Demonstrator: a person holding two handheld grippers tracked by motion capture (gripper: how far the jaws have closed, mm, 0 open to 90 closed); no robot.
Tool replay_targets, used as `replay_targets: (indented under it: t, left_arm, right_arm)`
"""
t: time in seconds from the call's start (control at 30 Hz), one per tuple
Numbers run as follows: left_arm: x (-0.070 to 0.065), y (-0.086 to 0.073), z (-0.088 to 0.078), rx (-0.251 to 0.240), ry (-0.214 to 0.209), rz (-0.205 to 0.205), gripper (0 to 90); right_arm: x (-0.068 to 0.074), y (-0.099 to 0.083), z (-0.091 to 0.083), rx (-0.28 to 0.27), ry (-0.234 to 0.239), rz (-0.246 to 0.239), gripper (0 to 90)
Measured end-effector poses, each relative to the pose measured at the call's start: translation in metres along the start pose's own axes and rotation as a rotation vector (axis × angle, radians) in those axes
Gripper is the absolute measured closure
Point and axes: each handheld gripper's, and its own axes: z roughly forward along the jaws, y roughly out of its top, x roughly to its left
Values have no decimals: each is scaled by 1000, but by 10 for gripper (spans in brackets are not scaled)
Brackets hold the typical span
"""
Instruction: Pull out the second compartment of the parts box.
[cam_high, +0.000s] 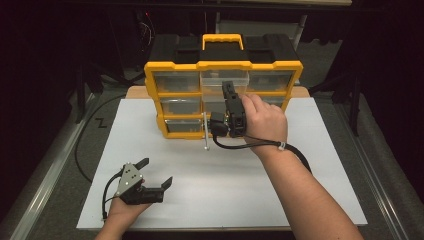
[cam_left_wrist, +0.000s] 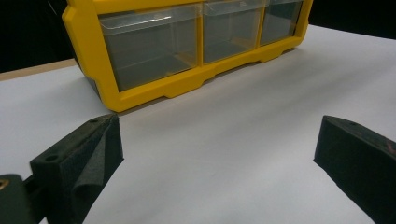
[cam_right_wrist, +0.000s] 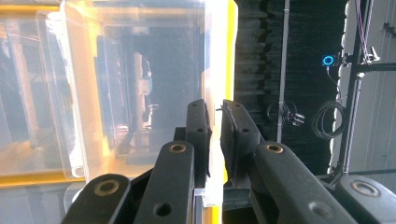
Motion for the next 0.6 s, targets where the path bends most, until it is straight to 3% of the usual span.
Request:
replay_targets:
  t: [0.23, 0.37, 0.57, 0.6]
  left_arm:
    - [0, 0, 0, 1, 0, 0, 19]
    - [0, 0, 0, 2, 0, 1, 19]
    - [0, 0, 1, 6, -3, 6, 20]
    - [0, 0, 1, 6, -3, 5, 20]
  right_arm:
    - [1, 0, -3, -3, 8, 3, 826]
    - [-2, 1, -3, -2, 21, 13, 772]
    - [-6, 4, -4, -8, 52, 26, 620]
    - [-8, 4, -2, -10, 74, 39, 567]
